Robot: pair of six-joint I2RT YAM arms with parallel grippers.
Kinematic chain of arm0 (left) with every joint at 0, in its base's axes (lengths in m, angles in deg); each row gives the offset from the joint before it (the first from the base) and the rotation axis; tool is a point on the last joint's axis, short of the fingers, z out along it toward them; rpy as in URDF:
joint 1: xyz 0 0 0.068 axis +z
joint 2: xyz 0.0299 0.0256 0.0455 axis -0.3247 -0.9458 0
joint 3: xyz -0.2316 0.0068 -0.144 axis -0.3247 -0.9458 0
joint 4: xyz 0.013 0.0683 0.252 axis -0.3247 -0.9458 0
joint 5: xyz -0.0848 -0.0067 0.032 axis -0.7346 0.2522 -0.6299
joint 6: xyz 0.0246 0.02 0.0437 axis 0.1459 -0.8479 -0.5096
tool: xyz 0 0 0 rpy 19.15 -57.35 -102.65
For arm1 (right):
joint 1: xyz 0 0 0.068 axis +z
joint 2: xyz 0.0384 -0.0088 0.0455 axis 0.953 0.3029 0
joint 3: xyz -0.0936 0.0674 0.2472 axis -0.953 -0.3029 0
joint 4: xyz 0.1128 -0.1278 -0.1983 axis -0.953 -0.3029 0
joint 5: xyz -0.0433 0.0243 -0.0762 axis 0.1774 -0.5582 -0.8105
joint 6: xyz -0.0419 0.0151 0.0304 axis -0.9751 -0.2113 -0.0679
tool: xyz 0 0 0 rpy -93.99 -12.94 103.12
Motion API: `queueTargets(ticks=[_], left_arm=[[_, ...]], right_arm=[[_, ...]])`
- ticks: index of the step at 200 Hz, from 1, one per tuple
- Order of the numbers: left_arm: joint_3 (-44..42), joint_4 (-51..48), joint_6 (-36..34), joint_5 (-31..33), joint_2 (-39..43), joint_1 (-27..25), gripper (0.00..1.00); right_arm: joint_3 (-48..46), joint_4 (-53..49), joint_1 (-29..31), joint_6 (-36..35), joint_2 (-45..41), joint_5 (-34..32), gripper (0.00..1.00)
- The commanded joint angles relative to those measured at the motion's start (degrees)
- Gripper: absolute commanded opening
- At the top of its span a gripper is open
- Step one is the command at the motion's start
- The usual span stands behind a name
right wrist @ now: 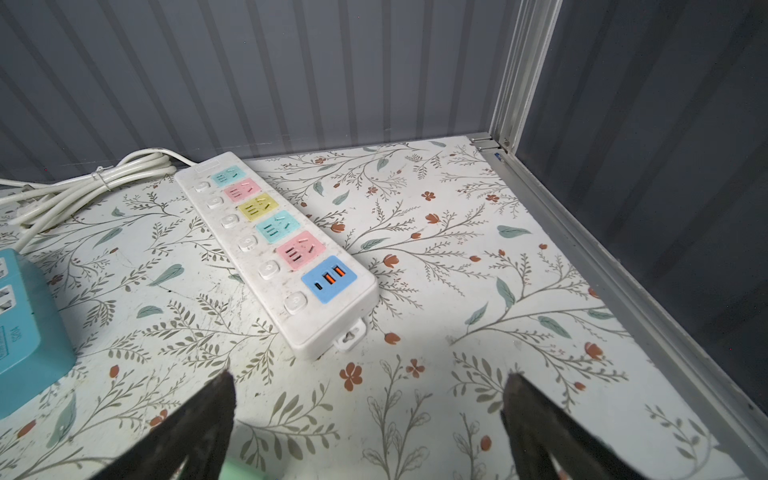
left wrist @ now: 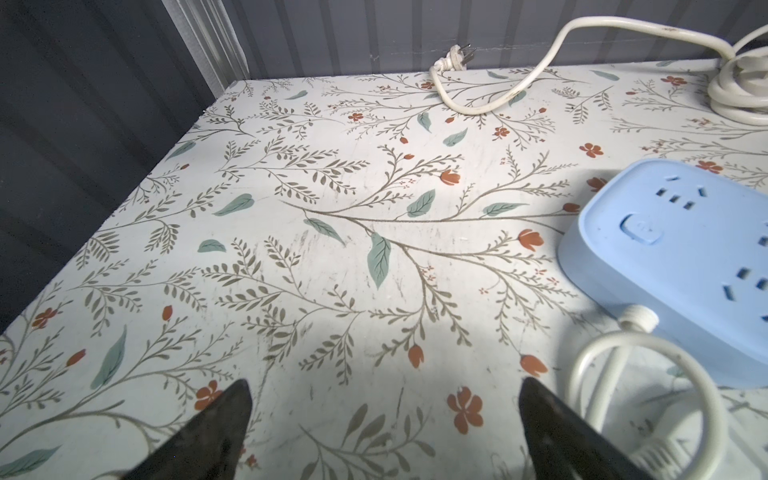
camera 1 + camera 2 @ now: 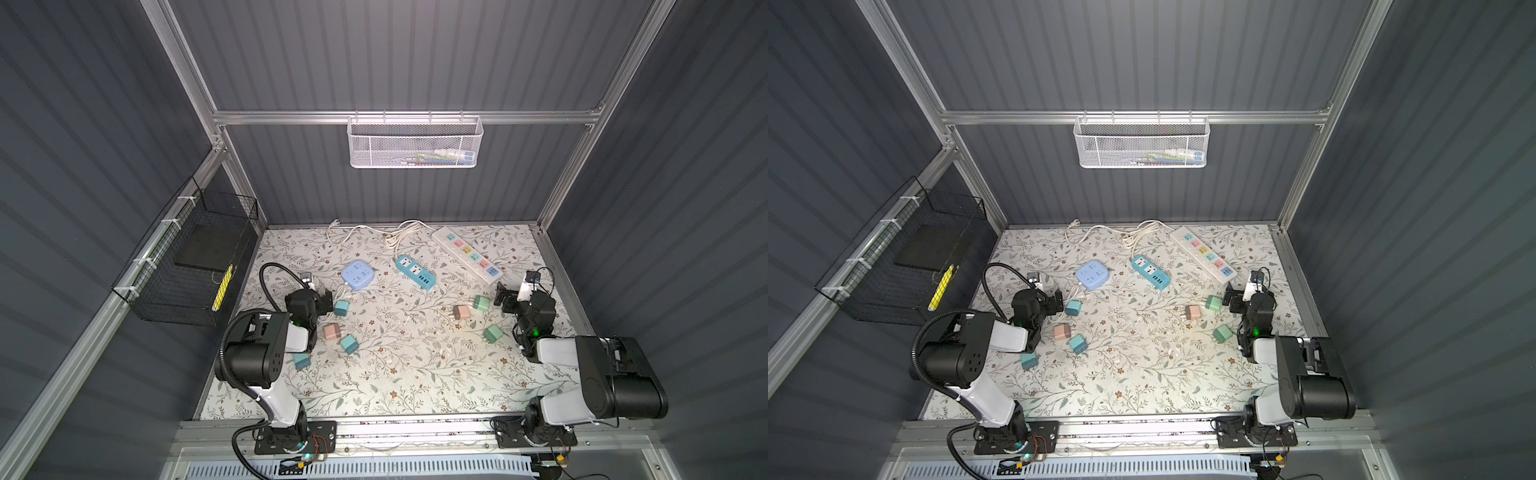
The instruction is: Insert the plug
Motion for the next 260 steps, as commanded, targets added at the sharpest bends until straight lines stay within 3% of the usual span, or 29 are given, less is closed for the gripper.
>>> queueTargets(ticks=[1, 35, 54, 65, 80, 102, 119, 132, 148, 163, 173, 190, 226, 260], left_arm=[[0.68, 0.48, 0.45, -0.57, -0.28, 0.24, 1.0], [0.44, 1.45, 0.41, 1.01, 0.19, 0.19, 1.0], [0.1, -5.66, 0.44, 1.22, 9.61, 0.03, 1.0], [1.09, -13.69, 1.47, 0.99, 16.56, -0.18, 1.0], [3.03, -24.09, 3.35, -0.24, 26.49, -0.25, 1.0], [9.31, -39.3, 6.21, -4.36, 37.6, -0.28, 1.0], [17.52, -52.38, 8.6, -7.15, 42.26, -0.36, 1.0], [25.03, -62.27, 14.24, -6.59, 43.64, -0.28, 1.0], [33.26, -73.03, 24.69, -5.51, 43.79, -0.28, 1.0], [40.24, -85.39, 33.09, -3.9, 43.7, -0.28, 1.0], [40.59, -86.11, 33.22, -5.45, 44.52, -0.28, 1.0], [38.41, -83.77, 37.13, -7.98, 46.49, -0.28, 1.0], [40.79, -86.0, 36.66, -16.07, 43.69, -0.28, 1.0], [41.07, -81.19, 35.08, -27.18, 39.83, -0.28, 1.0]], right_arm=[[1.01, -0.04, -1.53, 1.09, -0.19, 1.77, 0.99], [1.01, -0.04, -1.86, 1.08, -0.29, 1.87, 0.99], [2.02, -3.22, -1.38, 1.96, -1.87, -1.59, 0.99], [5.94, -13.67, -1.34, 2.61, -4.92, -3.56, 0.99], [13.26, -26.99, -0.77, 0.83, -8.24, -0.54, 0.99], [24.99, -43.25, 3.3, 0.9, -11.82, -7.12, 0.99], [39.6, -62.17, 6.86, 7.63, -12.68, -10.53, 0.99], [48.68, -73.96, 6.53, 15.28, -11.94, -4.28, 0.99], [51.1, -75.91, 4.44, 24.06, -11.69, 3.3, 0.99], [49.29, -71.76, -0.72, 29.75, -11.91, 21.95, 0.96], [49.86, -72.89, -1.66, 30.95, -11.34, 26.12, 0.85], [53.02, -81.0, -0.75, 26.86, -9.9, 27.0, 0.8], [48.92, -85.3, 4.92, 21.87, -9.95, 19.1, 0.8], [50.71, -88.77, 12.99, 15.77, -4.65, 13.91, 0.82]])
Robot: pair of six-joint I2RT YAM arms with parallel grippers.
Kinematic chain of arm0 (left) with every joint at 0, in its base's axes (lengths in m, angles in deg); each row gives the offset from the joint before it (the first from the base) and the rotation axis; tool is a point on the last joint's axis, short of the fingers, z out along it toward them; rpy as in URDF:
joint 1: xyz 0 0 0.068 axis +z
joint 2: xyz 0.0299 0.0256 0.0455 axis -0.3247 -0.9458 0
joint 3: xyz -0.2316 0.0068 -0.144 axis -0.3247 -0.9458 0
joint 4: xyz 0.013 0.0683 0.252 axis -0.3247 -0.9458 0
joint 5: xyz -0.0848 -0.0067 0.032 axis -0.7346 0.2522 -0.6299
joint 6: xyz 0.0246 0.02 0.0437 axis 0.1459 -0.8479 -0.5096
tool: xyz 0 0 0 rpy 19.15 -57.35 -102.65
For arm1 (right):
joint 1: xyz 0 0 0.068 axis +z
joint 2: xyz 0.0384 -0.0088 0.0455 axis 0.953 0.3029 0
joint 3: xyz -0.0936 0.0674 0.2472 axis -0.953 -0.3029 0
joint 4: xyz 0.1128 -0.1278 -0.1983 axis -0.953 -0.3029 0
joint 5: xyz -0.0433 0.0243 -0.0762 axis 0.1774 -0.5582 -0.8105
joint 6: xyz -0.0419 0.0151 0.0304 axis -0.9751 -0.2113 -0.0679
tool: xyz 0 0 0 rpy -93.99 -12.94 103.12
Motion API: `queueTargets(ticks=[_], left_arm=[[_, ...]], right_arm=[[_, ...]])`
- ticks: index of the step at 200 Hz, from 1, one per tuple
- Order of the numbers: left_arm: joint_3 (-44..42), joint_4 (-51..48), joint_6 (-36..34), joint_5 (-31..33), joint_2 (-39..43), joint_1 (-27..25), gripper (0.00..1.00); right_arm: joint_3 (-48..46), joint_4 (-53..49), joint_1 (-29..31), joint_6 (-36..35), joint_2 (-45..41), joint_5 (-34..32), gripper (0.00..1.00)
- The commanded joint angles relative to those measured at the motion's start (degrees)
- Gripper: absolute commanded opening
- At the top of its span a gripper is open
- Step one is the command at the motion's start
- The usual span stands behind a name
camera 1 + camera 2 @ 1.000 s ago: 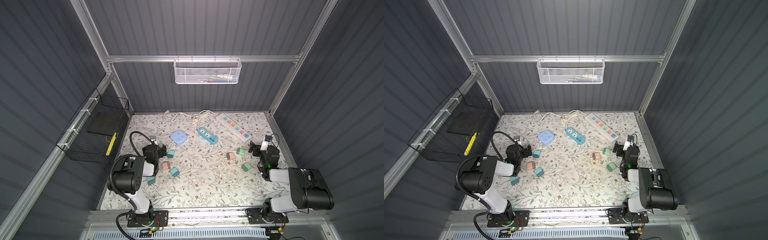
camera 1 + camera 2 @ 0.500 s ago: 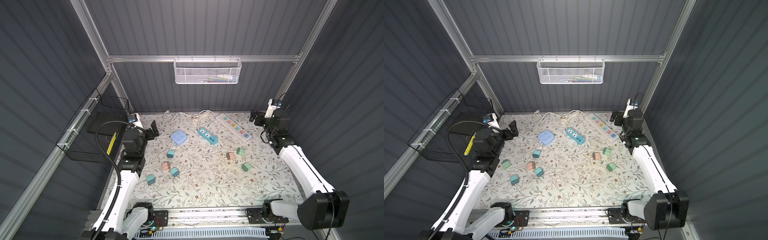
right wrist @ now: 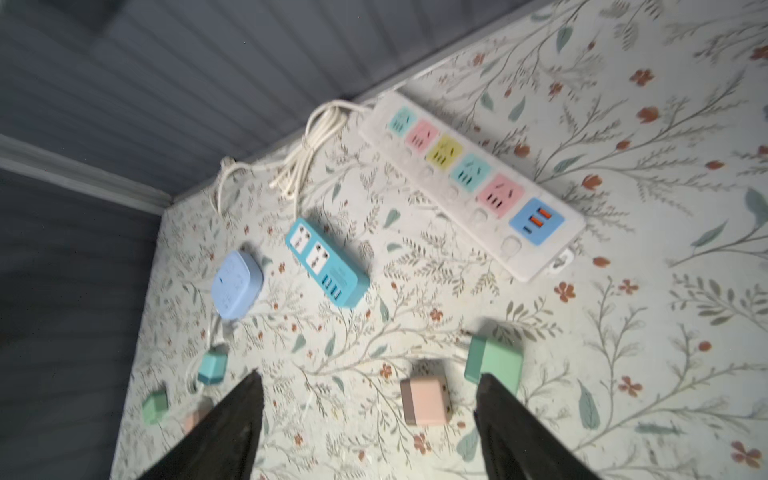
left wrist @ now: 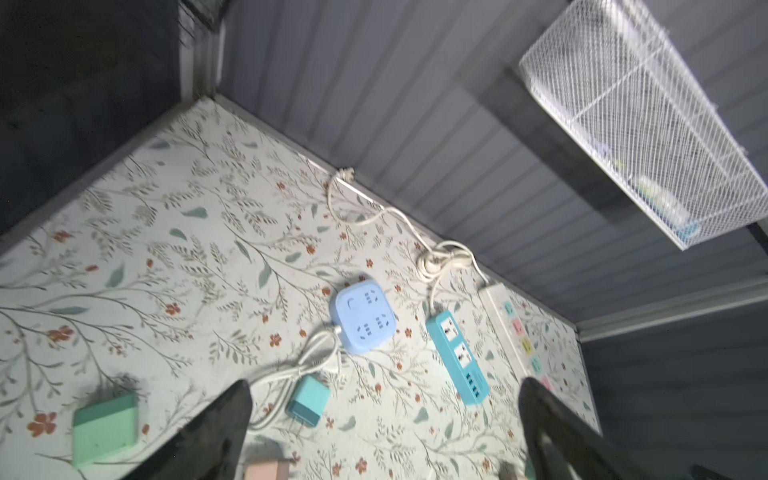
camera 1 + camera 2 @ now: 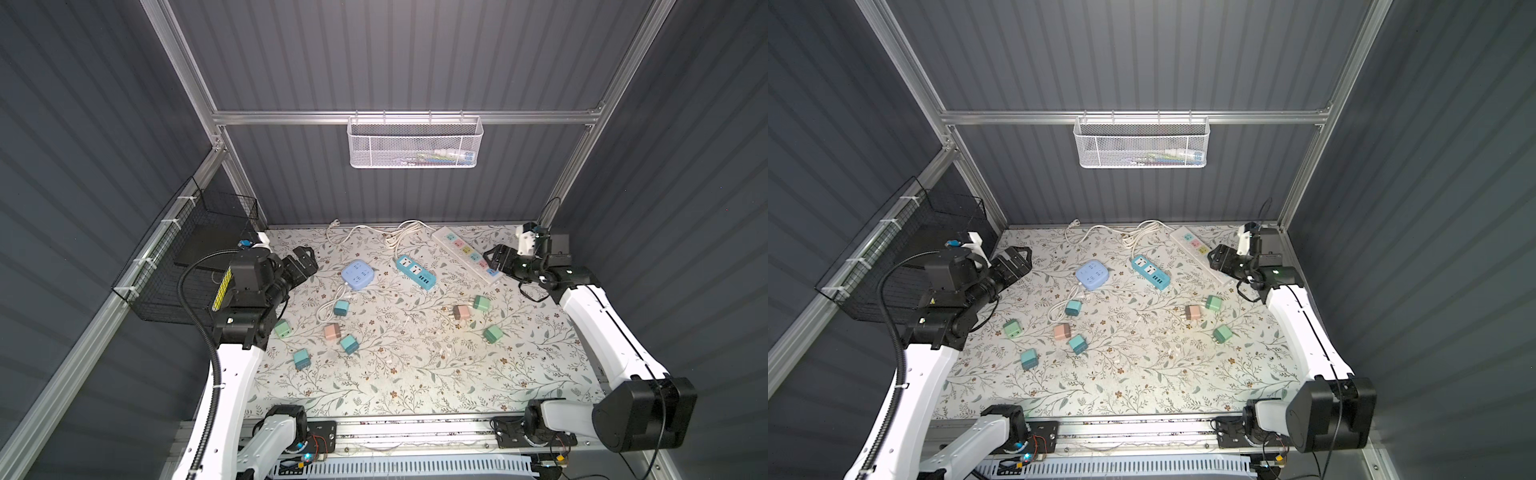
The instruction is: Insert the plug
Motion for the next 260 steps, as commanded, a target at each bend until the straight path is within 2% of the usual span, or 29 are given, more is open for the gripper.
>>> queueTargets(ticks=[1, 39, 65, 89, 116, 139, 169, 198, 241, 253, 260], left_arm=[[1.31, 1.44, 0.37, -10.5, -2.0, -0.17, 1.0], [0.52, 7.89, 1.4, -19.43, -7.28, -0.25, 1.0], [0.21, 13.17, 0.79, -24.22, -11.43, -1.15, 1.0], [3.43, 13.31, -1.85, -24.93, -17.35, -3.48, 1.0], [7.39, 11.71, -5.34, -25.47, -22.44, -6.33, 1.0], [7.84, 13.77, -5.7, -27.55, -25.62, -7.78, 1.0], [9.89, 13.45, -7.18, -29.92, -29.56, -8.58, 1.0], [10.7, 13.74, -8.89, -31.11, -31.52, -8.78, 1.0], [12.2, 13.99, -10.88, -31.56, -34.13, -8.78, 1.0], [12.53, 14.41, -10.88, -31.9, -34.88, -8.78, 1.0], [12.69, 14.77, -10.88, -32.16, -35.23, -8.78, 1.0]], right_arm=[[1.6, -5.13, 4.57, -5.39, 3.65, -4.43, 0.82], [7.82, -8.76, 10.63, -10.88, 12.77, -4.37, 0.82], [9.99, -4.86, 13.13, -15.61, 19.63, -2.74, 0.84], [18.17, -5.31, 13.69, -16.2, 29.39, -2.73, 0.81], [25.54, -6.1, 13.78, -17.01, 37.66, -1.04, 0.86], [30.78, -7.66, 14.36, -17.31, 43.38, 0.14, 0.88], [34.74, -8.45, 15.91, -18.45, 48.62, -0.31, 0.92], [39.82, -8.85, 16.8, -16.5, 54.23, -0.01, 0.93], [43.49, -11.04, 20.21, -16.44, 57.5, -2.8, 0.88], [42.57, -10.93, 21.26, -16.43, 57.21, -3.88, 0.85], [41.89, -10.71, 21.97, -16.16, 56.83, -5.27, 0.8]])
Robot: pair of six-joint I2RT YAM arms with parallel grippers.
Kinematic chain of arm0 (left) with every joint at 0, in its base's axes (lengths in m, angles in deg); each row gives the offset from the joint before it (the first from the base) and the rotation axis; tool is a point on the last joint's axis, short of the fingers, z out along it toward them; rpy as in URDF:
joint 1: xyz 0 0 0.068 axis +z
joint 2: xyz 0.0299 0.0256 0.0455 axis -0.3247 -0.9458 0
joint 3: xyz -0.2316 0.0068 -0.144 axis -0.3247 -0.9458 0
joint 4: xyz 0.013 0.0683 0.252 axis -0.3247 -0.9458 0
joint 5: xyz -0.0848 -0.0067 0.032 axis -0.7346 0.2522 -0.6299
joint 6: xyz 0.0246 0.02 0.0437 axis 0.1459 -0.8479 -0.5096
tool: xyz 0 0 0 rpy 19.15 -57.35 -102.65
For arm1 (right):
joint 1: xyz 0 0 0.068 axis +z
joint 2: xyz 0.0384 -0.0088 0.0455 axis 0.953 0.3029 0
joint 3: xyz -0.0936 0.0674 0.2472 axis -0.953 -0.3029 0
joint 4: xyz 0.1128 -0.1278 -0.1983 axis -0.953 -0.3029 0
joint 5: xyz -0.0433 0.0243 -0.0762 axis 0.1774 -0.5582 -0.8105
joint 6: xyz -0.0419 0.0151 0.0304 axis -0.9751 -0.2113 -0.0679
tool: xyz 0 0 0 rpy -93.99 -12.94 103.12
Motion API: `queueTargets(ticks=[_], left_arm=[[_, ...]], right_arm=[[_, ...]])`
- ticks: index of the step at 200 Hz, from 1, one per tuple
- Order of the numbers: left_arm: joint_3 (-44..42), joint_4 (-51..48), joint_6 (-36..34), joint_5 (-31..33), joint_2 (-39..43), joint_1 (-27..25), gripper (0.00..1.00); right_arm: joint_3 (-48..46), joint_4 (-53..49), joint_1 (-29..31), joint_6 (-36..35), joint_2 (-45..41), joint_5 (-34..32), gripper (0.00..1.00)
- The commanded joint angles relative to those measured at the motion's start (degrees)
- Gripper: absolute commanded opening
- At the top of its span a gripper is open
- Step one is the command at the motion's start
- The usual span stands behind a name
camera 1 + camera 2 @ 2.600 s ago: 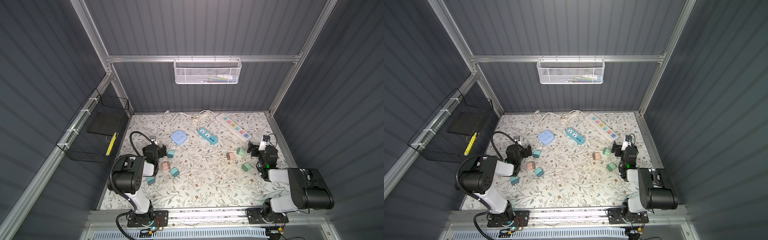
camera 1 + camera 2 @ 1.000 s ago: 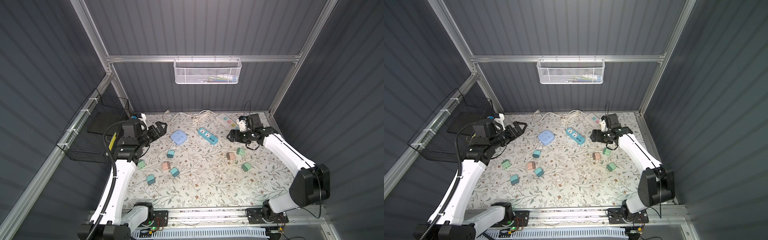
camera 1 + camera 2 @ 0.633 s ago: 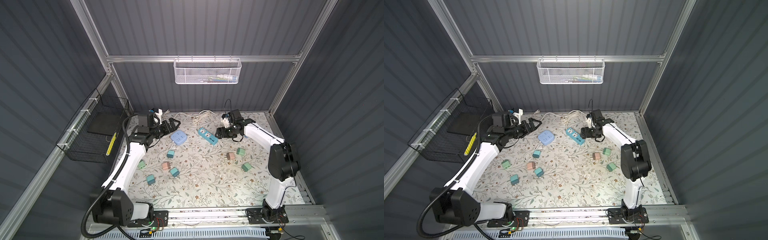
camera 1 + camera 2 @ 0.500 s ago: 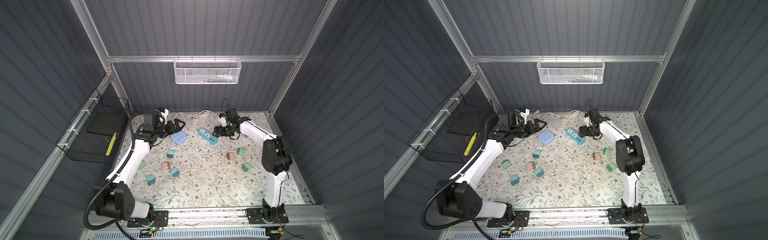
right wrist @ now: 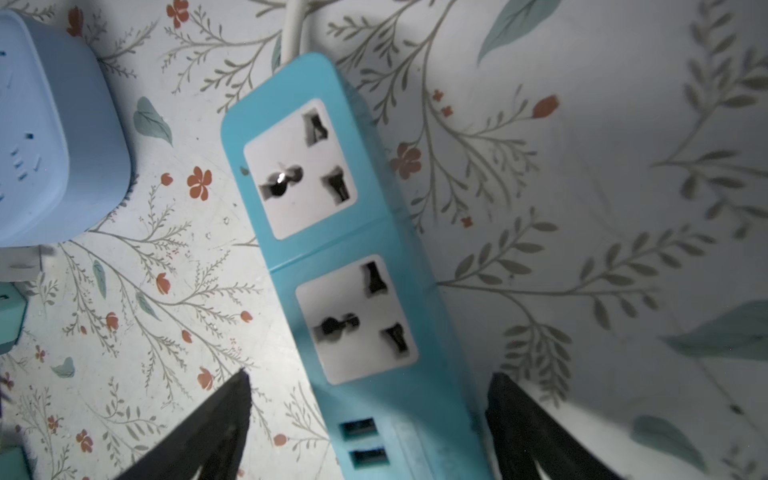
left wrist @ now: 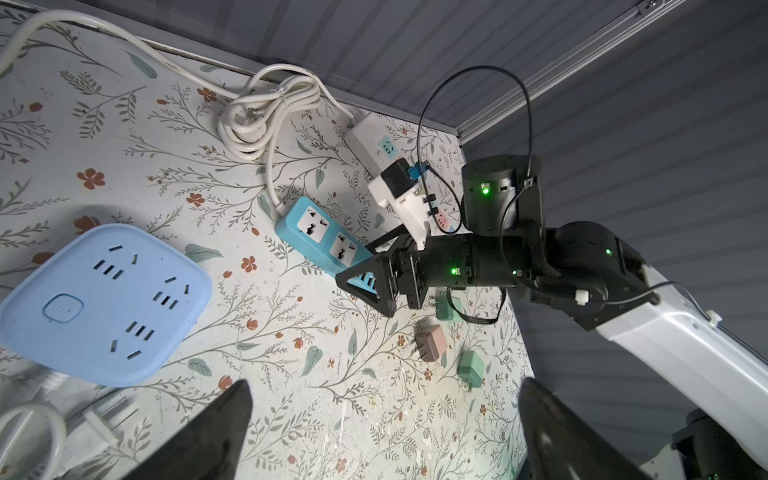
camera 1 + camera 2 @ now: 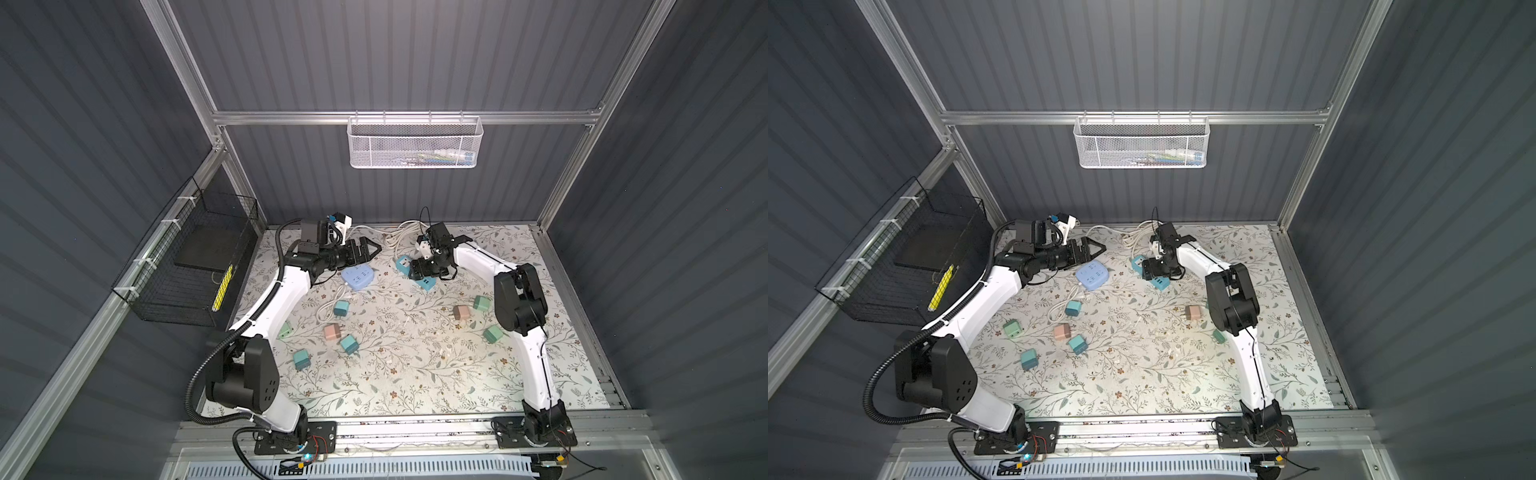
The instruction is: Insert the plug
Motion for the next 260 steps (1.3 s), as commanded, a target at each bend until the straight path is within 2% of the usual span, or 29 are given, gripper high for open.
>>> queueTargets(ticks=[1, 46, 92, 127, 166, 188, 198, 212, 226, 260], left_arm=[[2.23, 0.94, -1.92, -2.03, -1.25, -0.24, 1.0], [1.2, 2.07, -2.45, -2.02, -1.31, -0.23, 1.0], [-2.46, 3.17, -1.14, -0.22, 1.52, -0.24, 1.0], [-6.71, 3.34, 2.55, 2.32, 4.96, -0.24, 0.99], [-13.71, 4.42, 6.36, 3.37, 9.41, -0.5, 0.98], [-14.89, 1.86, 6.27, 3.55, 10.84, -0.63, 0.98], [-15.24, 1.39, 6.24, 3.48, 11.25, -0.68, 0.97], [-15.37, 0.95, 5.84, 3.22, 11.71, -0.83, 0.98], [-14.84, -0.17, 5.19, 3.21, 11.84, -0.92, 0.98], [-14.0, -3.14, 3.1, 5.18, 12.73, -1.03, 0.97]], right_arm=[[-0.16, -1.94, 2.63, 0.47, -0.78, -3.44, 0.79], [-4.92, -1.1, 6.33, 0.76, -3.45, -13.32, 0.57], [-10.36, 0.08, 9.7, 0.97, -7.83, -15.55, 0.47], [-16.41, -1.14, 12.95, 9.74, -13.03, -17.13, 0.46], [-30.15, 2.25, 16.25, 21.5, -20.95, -17.35, 0.49], [-34.73, 3.6, 18.1, 26.7, -24.06, -16.15, 0.56], [-35.03, 3.77, 18.64, 27.68, -24.55, -14.92, 0.58], [-34.72, 3.69, 18.93, 28.73, -25.4, -12.38, 0.69], [-34.44, 3.11, 19.01, 28.98, -26.95, -10.94, 0.76], [-33.98, -1.11, 18.71, 27.37, -32.6, -14.04, 0.78]])
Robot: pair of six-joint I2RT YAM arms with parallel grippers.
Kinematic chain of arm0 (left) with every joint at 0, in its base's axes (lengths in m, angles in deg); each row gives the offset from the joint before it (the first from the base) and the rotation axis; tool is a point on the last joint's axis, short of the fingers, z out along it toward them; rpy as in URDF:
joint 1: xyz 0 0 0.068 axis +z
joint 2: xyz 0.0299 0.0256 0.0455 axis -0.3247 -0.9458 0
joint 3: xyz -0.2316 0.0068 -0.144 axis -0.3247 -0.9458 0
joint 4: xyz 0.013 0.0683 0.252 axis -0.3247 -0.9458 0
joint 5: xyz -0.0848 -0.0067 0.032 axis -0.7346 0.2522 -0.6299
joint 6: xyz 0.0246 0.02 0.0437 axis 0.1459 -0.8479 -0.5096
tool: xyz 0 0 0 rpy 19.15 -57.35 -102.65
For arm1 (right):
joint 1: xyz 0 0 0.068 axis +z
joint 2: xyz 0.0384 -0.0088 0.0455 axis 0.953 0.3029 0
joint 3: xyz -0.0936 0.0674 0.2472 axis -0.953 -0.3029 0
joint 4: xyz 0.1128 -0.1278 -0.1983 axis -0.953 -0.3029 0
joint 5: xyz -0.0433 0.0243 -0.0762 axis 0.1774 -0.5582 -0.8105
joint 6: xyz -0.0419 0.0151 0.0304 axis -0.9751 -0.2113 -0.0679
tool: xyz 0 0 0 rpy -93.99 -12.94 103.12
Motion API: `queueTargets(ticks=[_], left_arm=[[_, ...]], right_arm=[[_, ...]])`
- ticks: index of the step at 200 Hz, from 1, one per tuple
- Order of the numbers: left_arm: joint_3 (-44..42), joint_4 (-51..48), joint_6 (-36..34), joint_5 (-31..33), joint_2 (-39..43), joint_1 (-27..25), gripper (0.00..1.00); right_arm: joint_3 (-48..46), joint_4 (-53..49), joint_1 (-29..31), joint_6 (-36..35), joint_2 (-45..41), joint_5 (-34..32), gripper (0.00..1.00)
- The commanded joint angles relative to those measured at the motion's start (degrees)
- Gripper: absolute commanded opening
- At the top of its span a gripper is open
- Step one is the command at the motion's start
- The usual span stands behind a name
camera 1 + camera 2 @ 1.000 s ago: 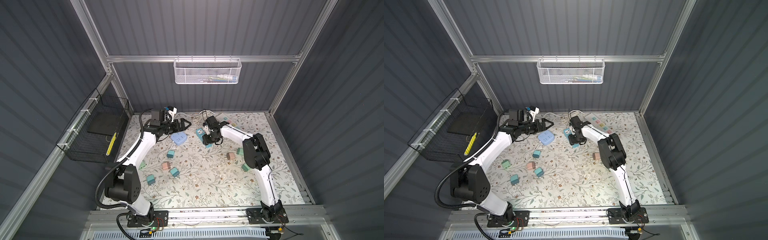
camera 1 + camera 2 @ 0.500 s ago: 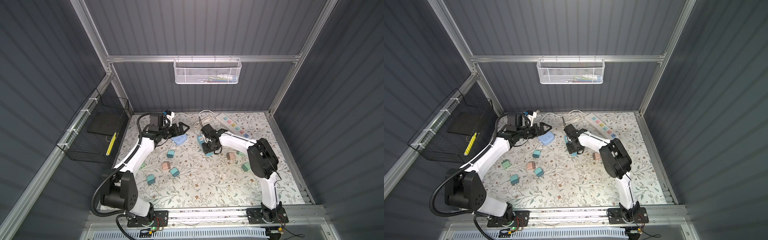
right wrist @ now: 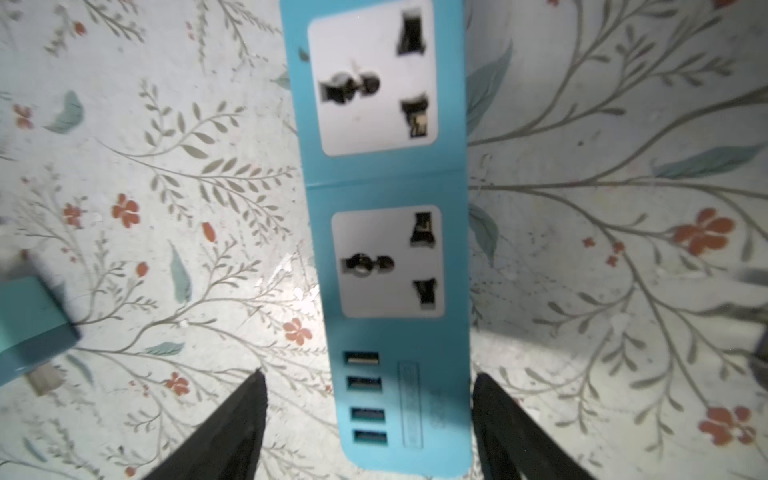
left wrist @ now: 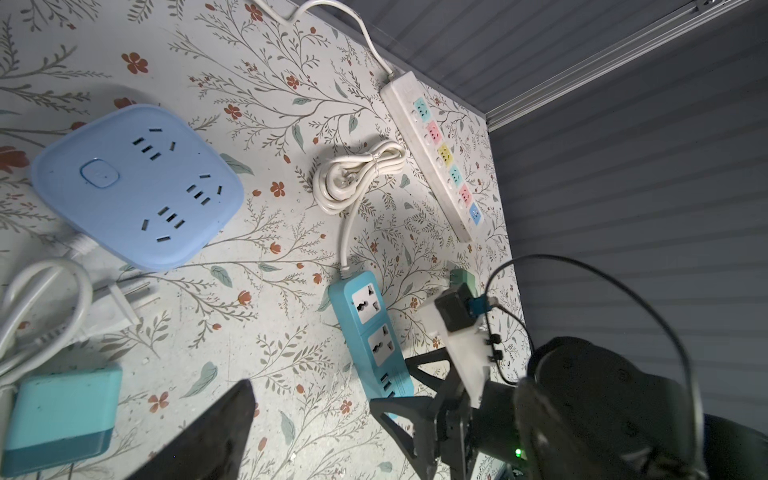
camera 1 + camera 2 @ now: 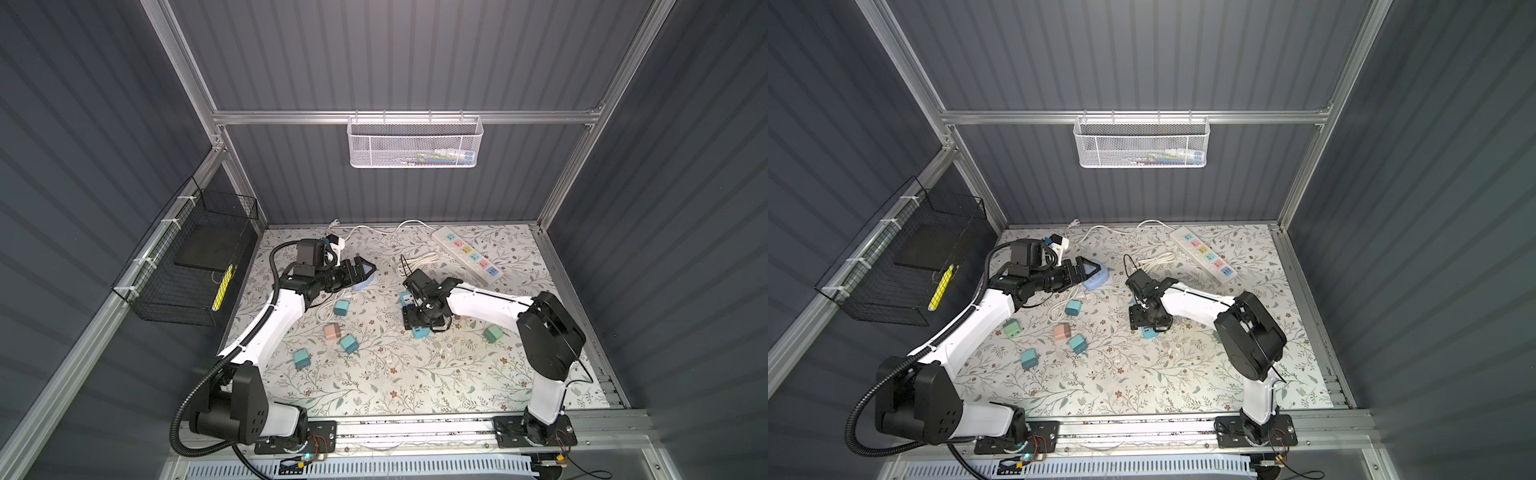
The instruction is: Insert the plug
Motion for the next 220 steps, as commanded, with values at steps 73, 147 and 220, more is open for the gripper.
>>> queueTargets(ticks=[73, 147, 220], left_arm=[[-5.52, 8.51, 3.39, 1.06, 1.02, -0.83, 0.95], [-1.09, 3.64, 0.83, 2.7, -4.79, -8.18, 0.92], [1.37, 0.62, -0.73, 4.81, -7.41, -12.81, 0.91]], right_arm=[[-12.88, -9.62, -14.55, 7.89, -22.34, -9.7, 0.67], [-31.95, -4.3, -33.9, 14.57, -35.81, -7.88, 0.74], [-28.84, 0.91, -38.22, 16.71, -25.87, -1.85, 0.74]])
